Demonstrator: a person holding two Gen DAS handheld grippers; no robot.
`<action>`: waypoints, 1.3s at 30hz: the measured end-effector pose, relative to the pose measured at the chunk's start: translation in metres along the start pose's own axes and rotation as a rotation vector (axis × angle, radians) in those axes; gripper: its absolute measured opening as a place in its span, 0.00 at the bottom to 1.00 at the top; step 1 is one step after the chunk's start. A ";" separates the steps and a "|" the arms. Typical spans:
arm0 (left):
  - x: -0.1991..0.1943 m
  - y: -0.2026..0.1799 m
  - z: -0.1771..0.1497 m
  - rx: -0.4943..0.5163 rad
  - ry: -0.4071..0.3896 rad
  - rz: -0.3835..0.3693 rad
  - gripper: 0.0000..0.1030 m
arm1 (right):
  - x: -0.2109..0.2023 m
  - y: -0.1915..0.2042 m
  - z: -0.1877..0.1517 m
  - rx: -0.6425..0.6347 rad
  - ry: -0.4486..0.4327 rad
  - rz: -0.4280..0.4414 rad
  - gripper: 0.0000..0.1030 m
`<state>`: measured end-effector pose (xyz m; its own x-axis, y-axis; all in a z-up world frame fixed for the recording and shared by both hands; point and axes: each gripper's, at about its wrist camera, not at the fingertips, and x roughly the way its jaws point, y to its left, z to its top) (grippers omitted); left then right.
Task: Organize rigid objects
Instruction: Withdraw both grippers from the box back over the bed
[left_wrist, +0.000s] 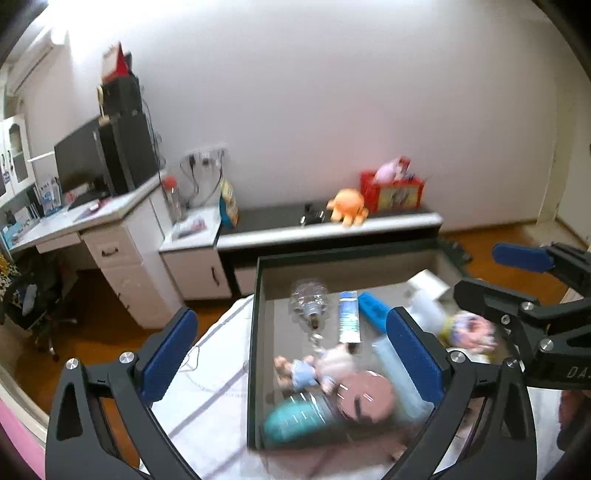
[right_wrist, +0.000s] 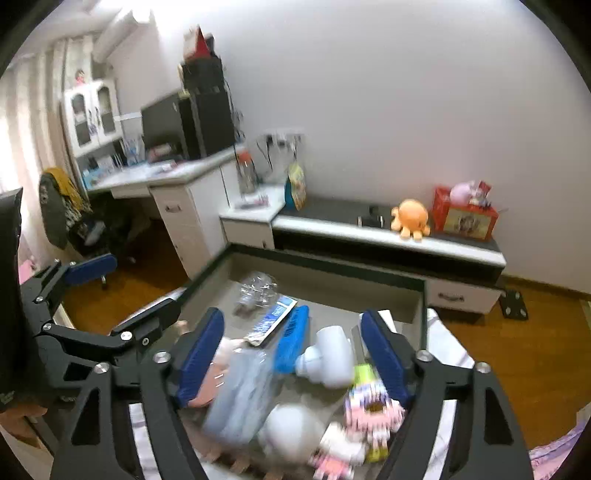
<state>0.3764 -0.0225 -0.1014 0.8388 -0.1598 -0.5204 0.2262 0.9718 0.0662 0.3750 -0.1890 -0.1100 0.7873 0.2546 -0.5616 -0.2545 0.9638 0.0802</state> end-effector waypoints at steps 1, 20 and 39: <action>-0.014 -0.001 -0.002 -0.001 -0.026 0.001 1.00 | -0.015 0.006 -0.003 -0.007 -0.025 0.002 0.77; -0.236 -0.041 -0.085 -0.048 -0.304 0.064 1.00 | -0.230 0.071 -0.100 -0.017 -0.412 -0.190 1.00; -0.229 -0.046 -0.101 -0.043 -0.224 0.057 1.00 | -0.234 0.056 -0.133 0.037 -0.349 -0.204 1.00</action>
<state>0.1240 -0.0127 -0.0717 0.9398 -0.1337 -0.3145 0.1574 0.9862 0.0511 0.1013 -0.2055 -0.0837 0.9647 0.0634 -0.2558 -0.0580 0.9979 0.0287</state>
